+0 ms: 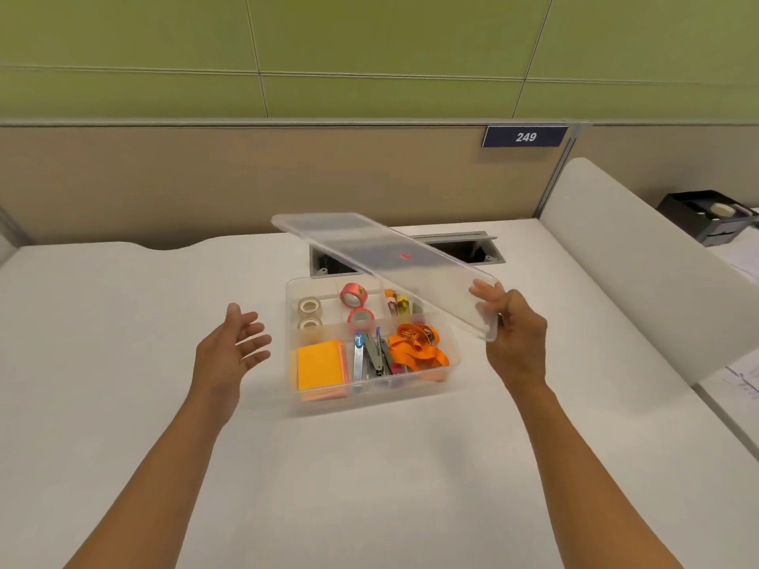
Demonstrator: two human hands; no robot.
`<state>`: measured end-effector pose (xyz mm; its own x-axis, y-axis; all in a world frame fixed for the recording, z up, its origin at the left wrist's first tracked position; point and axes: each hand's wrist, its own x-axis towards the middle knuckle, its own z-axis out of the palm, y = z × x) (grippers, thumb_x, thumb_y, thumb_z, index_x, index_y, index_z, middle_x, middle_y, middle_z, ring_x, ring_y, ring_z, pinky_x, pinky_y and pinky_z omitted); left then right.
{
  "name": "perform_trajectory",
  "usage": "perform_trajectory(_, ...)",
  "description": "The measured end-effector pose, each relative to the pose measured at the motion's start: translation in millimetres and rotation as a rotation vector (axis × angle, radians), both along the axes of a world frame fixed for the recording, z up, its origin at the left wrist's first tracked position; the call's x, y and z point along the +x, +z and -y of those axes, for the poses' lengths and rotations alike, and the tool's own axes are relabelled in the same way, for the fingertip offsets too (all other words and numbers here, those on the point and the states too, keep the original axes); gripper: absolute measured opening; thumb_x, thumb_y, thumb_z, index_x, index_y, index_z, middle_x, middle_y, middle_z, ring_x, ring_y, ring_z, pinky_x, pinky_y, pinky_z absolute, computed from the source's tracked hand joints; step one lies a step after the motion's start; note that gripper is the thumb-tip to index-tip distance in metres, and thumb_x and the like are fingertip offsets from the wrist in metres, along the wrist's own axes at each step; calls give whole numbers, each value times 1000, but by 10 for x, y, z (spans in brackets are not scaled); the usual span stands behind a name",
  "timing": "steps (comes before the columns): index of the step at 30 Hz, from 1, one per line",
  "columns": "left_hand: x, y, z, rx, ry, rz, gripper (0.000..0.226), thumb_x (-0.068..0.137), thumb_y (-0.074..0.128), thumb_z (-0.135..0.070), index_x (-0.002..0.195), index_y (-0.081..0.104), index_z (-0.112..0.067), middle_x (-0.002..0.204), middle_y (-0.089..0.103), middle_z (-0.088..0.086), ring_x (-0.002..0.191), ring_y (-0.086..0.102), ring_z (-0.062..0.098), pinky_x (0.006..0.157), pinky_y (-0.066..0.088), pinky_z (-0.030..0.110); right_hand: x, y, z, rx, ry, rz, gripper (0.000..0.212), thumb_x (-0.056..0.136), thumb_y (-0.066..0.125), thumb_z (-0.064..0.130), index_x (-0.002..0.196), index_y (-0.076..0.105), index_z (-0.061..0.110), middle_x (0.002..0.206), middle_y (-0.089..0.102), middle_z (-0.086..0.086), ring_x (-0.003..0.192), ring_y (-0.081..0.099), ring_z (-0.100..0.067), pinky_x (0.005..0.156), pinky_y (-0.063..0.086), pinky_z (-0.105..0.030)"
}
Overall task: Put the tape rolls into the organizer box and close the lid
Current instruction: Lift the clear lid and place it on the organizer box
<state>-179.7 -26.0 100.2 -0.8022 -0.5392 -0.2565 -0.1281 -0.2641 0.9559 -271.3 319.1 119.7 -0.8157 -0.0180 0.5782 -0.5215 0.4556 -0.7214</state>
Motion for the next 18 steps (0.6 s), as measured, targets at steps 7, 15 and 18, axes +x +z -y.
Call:
perform_trajectory(7, 141, 21, 174, 205, -208, 6, 42, 94, 49, -43, 120, 62, -12, 116, 68, 6, 95, 70, 17, 82, 47, 31, 30, -140, 178, 100, 307, 64, 20, 80, 68, -8, 91, 69, 9, 130, 60, -14, 130, 48, -14, 102, 47, -29)
perform_trajectory(15, 236, -146, 89, 162, -123, -26, 38, 91, 58, -7, 128, 55, -9, 104, 71, 7, 80, 73, 15, 64, 58, 22, -24, -285, 191, -294, 222, 393, 40, 81, 71, -1, 104, 66, 32, 111, 69, 3, 102, 68, -29, 85, 57, -40)
perform_trajectory(18, 190, -190, 44, 153, -113, -33, 41, 89, 60, -4, 130, 54, -8, 107, 70, 11, 81, 73, 19, 63, 58, 24, -116, -353, 170, -490, 231, 602, 29, 90, 61, -1, 112, 64, 17, 107, 71, -12, 92, 71, -34, 78, 59, -42)
